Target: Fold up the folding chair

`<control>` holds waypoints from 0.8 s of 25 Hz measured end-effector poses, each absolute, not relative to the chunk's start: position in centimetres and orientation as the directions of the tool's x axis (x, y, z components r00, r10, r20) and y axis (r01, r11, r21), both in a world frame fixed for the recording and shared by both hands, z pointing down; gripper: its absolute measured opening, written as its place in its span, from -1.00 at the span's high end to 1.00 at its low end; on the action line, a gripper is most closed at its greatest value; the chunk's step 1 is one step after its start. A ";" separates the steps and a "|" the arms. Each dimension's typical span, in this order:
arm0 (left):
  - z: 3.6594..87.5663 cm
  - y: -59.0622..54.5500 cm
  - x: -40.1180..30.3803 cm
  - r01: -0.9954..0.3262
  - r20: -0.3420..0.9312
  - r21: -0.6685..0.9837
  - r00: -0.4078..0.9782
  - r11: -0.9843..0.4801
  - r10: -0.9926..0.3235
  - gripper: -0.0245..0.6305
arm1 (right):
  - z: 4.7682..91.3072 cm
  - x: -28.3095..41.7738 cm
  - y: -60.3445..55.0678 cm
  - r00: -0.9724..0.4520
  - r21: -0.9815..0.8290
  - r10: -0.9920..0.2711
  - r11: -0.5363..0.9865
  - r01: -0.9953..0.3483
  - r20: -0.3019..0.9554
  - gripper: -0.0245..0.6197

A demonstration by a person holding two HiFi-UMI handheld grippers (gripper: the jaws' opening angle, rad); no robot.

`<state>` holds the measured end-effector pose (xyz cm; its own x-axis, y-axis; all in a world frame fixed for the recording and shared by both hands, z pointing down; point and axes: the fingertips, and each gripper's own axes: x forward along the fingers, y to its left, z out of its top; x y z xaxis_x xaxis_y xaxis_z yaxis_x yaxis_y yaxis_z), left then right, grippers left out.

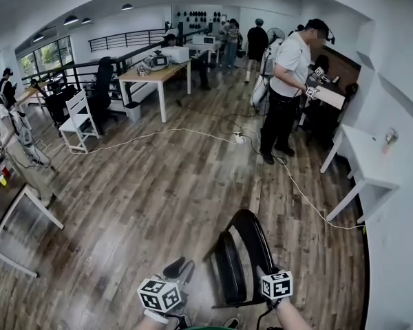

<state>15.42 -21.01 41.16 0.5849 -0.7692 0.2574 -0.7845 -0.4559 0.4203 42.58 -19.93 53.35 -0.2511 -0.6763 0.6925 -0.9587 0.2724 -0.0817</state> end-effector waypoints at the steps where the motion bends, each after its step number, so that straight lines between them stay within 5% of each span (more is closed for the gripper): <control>1: 41.3 -21.0 15.4 -0.784 0.258 0.421 0.585 -0.456 -0.769 0.51 | 53.4 42.6 -19.9 -0.251 -0.082 -0.676 0.272 -0.959 0.692 0.63; 20: 41.8 -21.1 15.8 -0.784 0.269 0.434 0.584 -0.445 -0.766 0.52 | 53.3 42.8 -20.0 -0.253 -0.085 -0.674 0.272 -0.959 0.694 0.63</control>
